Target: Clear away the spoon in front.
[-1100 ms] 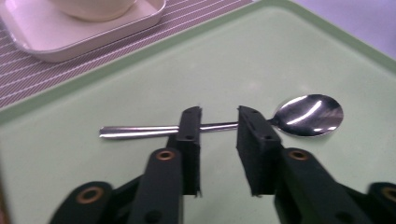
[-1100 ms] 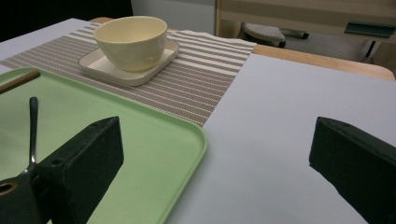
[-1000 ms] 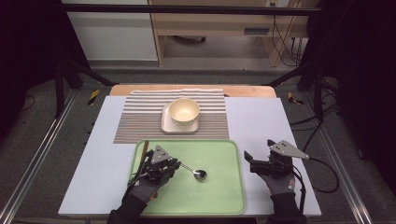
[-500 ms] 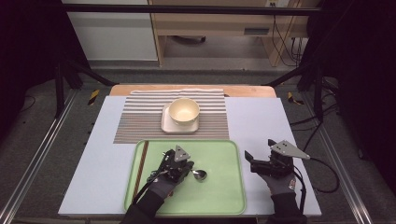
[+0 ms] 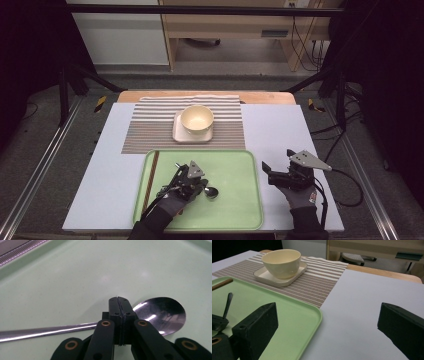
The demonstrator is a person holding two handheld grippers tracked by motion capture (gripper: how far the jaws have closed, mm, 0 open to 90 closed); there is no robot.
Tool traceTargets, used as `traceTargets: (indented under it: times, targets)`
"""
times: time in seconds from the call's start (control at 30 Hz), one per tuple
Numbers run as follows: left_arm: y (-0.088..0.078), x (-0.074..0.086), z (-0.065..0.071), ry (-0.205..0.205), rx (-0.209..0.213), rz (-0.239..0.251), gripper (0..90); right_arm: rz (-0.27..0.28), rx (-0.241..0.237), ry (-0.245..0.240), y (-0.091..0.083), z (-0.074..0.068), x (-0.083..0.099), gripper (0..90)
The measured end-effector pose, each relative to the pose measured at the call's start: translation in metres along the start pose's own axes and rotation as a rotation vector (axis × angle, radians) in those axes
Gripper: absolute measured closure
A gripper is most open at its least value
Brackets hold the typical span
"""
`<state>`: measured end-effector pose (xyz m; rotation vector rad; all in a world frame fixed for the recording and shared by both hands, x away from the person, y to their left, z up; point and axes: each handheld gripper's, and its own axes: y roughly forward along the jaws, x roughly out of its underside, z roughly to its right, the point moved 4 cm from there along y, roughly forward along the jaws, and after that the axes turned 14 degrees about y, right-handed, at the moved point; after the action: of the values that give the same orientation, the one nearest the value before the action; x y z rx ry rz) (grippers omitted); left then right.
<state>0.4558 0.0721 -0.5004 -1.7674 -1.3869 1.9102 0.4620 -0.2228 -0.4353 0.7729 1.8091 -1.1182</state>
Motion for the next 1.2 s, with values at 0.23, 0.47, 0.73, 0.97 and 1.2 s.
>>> traceTargets:
  times: [0.23,0.47,0.73,0.97,1.2]
  targets:
    - [-0.014,0.014,-0.002,0.017,0.010,-0.014,89.2,-0.004,0.000,-0.001,0.001,-0.001,0.001,3.4]
    - [-0.028,0.027,-0.004,0.025,0.032,-0.026,89.2,0.000,0.000,0.001,0.000,0.000,0.000,3.5]
    - [-0.045,0.047,-0.014,-0.003,0.023,-0.030,88.9,0.000,-0.002,0.003,0.000,0.000,0.000,3.5]
    - [-0.044,0.043,-0.005,0.004,0.015,-0.007,88.9,-0.001,-0.003,0.002,0.001,-0.001,0.000,3.5]
    - [-0.047,0.048,-0.001,0.010,0.040,-0.023,89.0,0.003,-0.001,0.000,0.000,0.000,0.000,3.5]
